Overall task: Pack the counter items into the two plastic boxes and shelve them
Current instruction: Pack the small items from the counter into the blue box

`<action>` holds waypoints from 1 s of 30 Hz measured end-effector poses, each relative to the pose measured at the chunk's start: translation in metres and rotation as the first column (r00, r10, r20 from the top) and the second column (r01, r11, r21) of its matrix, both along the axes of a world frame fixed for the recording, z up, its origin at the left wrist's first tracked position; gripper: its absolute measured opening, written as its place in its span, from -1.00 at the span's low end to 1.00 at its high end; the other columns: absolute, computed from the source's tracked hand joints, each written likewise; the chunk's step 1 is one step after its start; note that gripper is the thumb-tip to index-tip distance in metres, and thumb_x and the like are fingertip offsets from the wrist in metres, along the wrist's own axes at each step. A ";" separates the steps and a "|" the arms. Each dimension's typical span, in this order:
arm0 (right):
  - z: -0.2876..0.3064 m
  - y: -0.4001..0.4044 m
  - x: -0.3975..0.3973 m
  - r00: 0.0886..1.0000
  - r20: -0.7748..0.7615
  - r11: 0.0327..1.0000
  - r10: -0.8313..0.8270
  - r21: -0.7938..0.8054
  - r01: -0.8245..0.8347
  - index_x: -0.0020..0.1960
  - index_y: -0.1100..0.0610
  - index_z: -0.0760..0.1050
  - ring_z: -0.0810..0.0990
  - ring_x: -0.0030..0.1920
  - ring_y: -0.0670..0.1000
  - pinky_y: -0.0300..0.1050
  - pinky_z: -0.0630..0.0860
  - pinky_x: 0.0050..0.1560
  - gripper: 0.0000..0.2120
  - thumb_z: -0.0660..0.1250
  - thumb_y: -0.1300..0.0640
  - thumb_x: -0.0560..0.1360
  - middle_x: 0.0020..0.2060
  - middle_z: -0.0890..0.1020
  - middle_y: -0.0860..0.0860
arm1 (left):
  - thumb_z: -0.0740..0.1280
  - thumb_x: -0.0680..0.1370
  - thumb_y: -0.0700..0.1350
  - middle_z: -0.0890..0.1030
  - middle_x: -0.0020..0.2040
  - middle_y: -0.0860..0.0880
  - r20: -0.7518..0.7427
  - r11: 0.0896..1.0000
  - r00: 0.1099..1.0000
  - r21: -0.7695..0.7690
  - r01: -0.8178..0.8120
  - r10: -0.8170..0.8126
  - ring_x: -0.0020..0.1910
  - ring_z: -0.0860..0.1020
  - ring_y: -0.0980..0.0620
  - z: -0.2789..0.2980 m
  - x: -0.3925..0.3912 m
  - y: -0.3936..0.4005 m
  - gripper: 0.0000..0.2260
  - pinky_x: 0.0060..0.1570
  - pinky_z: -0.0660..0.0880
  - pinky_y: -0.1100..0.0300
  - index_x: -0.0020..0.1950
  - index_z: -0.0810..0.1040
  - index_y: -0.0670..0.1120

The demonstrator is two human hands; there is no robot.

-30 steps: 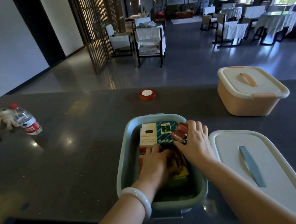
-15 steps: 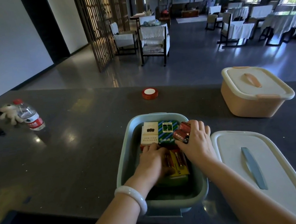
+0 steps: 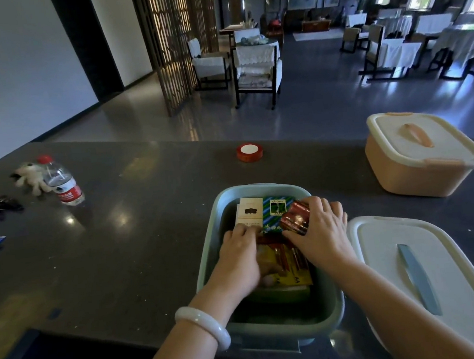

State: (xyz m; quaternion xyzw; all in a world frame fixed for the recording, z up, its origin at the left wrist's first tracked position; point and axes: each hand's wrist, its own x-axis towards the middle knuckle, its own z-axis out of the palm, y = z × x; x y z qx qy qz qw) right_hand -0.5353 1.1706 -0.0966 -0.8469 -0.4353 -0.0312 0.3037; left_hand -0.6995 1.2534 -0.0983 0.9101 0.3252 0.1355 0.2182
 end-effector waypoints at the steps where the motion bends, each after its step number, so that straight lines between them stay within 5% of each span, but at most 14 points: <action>1: 0.002 0.002 -0.003 0.998 -0.041 0.999 0.041 0.010 -0.040 0.29 -0.02 0.29 0.26 0.21 -0.01 0.04 0.25 0.31 -0.38 0.47 -0.17 0.35 0.22 0.44 -0.05 | 0.52 0.41 -0.02 0.30 0.38 0.06 0.021 1.000 1.000 -0.006 -0.010 0.010 0.36 0.29 0.03 0.003 -0.003 0.001 -0.27 0.36 0.30 0.12 0.49 0.25 0.00; 9: 0.012 0.017 -0.025 0.864 -0.261 0.894 0.431 -0.006 -0.448 0.29 -0.14 0.39 0.31 0.21 -0.11 -0.08 0.32 0.34 -0.34 0.54 -0.16 0.25 0.13 0.32 -0.20 | 0.39 0.51 -0.12 0.35 0.31 0.09 0.148 0.987 0.988 0.148 -0.058 0.036 0.30 0.29 0.11 0.013 -0.041 0.013 -0.50 0.33 0.29 0.19 0.42 0.35 0.02; 16: -0.007 0.021 -0.038 0.819 -0.333 0.847 0.467 -0.097 -0.523 0.33 -0.25 0.36 0.27 0.21 -0.10 -0.04 0.30 0.35 -0.26 0.55 -0.23 0.20 0.08 0.29 -0.23 | 0.42 0.49 0.00 0.27 0.36 0.17 0.139 0.998 0.990 0.044 -0.045 0.039 0.37 0.16 0.13 0.008 -0.063 0.030 -0.46 0.41 0.15 0.08 0.44 0.34 0.10; 23: -0.018 0.025 -0.052 0.857 -0.250 0.831 0.451 -0.233 -0.505 0.35 -0.19 0.36 0.28 0.27 -0.09 -0.06 0.28 0.28 -0.29 0.53 -0.20 0.26 0.12 0.31 -0.22 | 0.34 0.56 -0.16 0.28 0.33 0.14 0.289 0.983 0.944 -0.132 -0.124 0.158 0.34 0.32 0.18 -0.010 -0.063 0.030 -0.53 0.33 0.27 0.30 0.45 0.32 -0.01; 27: -0.019 0.025 -0.052 0.903 -0.106 0.876 0.416 -0.219 -0.429 0.38 -0.15 0.35 0.31 0.26 -0.06 0.00 0.30 0.35 -0.25 0.50 -0.23 0.25 0.19 0.40 -0.15 | 0.27 0.60 -0.13 0.28 0.33 0.16 0.314 0.962 0.928 -0.241 -0.127 0.202 0.16 0.41 0.28 -0.015 -0.064 0.029 -0.55 0.09 0.33 0.51 0.47 0.27 0.06; 30: -0.021 0.023 -0.050 0.919 0.017 0.897 0.395 -0.223 -0.382 0.39 -0.17 0.32 0.26 0.21 -0.06 0.01 0.24 0.37 -0.25 0.46 -0.29 0.26 0.19 0.42 -0.17 | 0.26 0.60 -0.13 0.28 0.36 0.14 0.328 0.962 0.923 -0.244 -0.122 0.200 0.19 0.41 0.26 -0.016 -0.065 0.028 -0.55 0.14 0.35 0.44 0.48 0.27 0.04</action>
